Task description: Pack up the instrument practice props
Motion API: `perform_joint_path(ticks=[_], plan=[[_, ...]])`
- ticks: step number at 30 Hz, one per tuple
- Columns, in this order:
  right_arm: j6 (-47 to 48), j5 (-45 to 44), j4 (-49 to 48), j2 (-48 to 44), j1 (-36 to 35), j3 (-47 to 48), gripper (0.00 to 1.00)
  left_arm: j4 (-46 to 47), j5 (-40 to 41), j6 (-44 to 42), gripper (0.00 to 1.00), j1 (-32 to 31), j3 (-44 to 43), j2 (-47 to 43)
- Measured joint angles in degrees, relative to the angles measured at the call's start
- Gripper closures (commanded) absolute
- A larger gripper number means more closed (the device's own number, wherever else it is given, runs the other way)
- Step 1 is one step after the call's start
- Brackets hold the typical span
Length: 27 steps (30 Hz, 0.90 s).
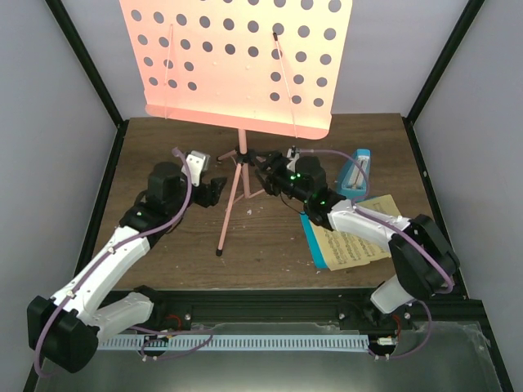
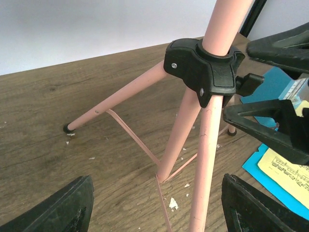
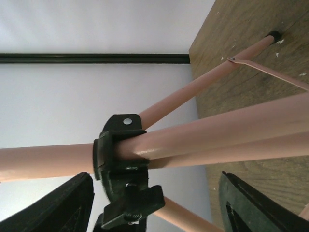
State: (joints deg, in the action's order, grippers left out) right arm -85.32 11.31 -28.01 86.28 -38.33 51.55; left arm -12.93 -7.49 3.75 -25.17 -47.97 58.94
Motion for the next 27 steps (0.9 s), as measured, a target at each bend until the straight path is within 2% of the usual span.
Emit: perform_joint_path(ticks=[3,6,11,15,17,18,21,23,27], plan=[[-1.1,0.6,-0.9,1.5,0.0,0.6,0.43,0.0,0.4,-0.2,0.26,-0.5,0.0,0.0],[-1.9,1.1,-1.6,1.8,0.0,0.8,0.6,0.0,0.8,-0.6,0.26,-0.9,0.0,0.0],[-2.6,1.5,-2.6,1.9,0.0,1.2,0.74,0.0,1.2,-1.0,0.26,-1.4,0.0,-0.2],[-3.2,1.4,-3.0,2.0,0.0,1.2,0.8,0.0,1.3,-1.0,0.26,-1.6,0.0,-0.3],[-3.3,1.2,-3.0,2.0,0.0,1.2,0.8,0.0,1.4,-1.0,0.26,-1.8,0.0,-0.3],[-3.2,1.2,-3.0,1.9,0.0,1.2,0.76,0.0,1.5,-1.1,0.26,-1.9,0.0,-0.4],[-3.1,1.0,-3.1,1.8,0.0,1.1,0.52,0.0,1.5,-1.1,0.26,-1.9,0.0,-0.6],[-3.6,0.9,-3.5,1.6,-0.1,0.8,0.44,0.0,1.6,-1.1,0.25,-2.0,0.0,-0.8],[-3.1,0.4,-4.0,1.2,0.0,0.7,0.46,-0.1,1.6,-1.0,0.24,-2.1,0.0,-0.9]])
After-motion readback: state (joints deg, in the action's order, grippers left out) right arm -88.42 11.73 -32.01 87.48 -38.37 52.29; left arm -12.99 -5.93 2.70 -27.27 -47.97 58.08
